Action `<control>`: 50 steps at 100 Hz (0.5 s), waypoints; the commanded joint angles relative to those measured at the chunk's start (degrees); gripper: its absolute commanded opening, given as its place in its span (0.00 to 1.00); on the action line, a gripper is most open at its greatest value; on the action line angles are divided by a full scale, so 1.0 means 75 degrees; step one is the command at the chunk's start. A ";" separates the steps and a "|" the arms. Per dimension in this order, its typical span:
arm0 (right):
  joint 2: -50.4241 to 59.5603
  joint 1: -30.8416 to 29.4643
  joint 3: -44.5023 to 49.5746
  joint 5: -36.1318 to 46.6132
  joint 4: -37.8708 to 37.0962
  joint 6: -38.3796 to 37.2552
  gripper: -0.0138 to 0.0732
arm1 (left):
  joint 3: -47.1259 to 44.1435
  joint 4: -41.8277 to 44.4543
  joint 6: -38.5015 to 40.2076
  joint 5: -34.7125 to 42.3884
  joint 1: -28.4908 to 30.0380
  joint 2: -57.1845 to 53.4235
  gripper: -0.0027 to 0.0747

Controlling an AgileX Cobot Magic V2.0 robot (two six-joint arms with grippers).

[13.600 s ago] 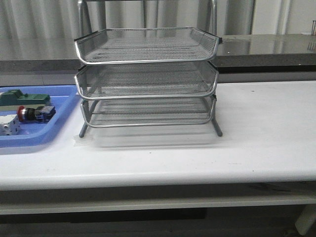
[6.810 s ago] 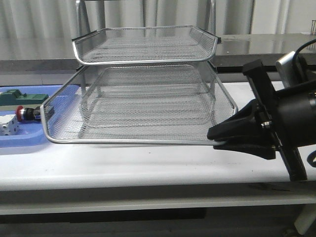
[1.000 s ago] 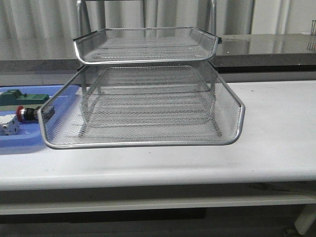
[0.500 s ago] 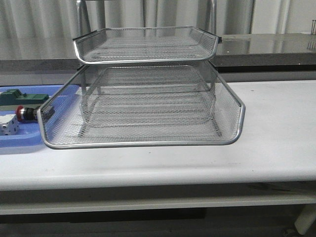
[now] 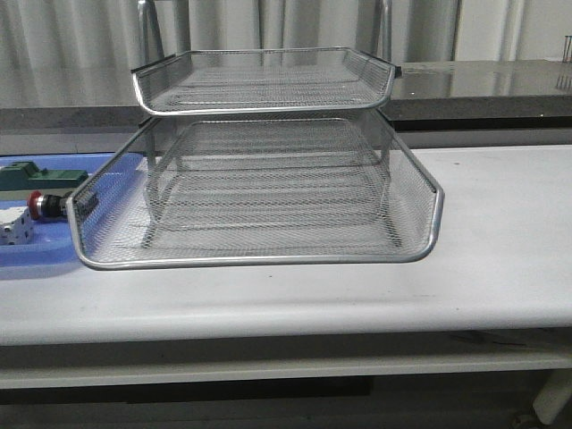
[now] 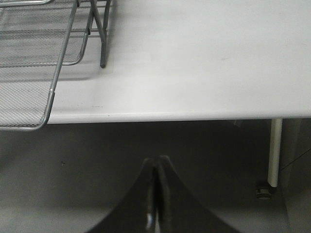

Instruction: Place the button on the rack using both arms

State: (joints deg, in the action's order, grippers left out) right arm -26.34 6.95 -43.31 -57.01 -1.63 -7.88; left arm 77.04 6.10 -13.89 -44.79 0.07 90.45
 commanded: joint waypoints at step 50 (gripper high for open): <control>-0.0047 -0.0044 -0.0240 0.0474 -0.0113 0.0039 0.08 | 0.0514 -0.0915 -0.1283 0.0179 -0.0010 0.0121 0.70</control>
State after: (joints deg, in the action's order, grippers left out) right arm -26.34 6.95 -43.31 -57.01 -1.63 -7.88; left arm 77.87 1.38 -19.72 -45.57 0.07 92.14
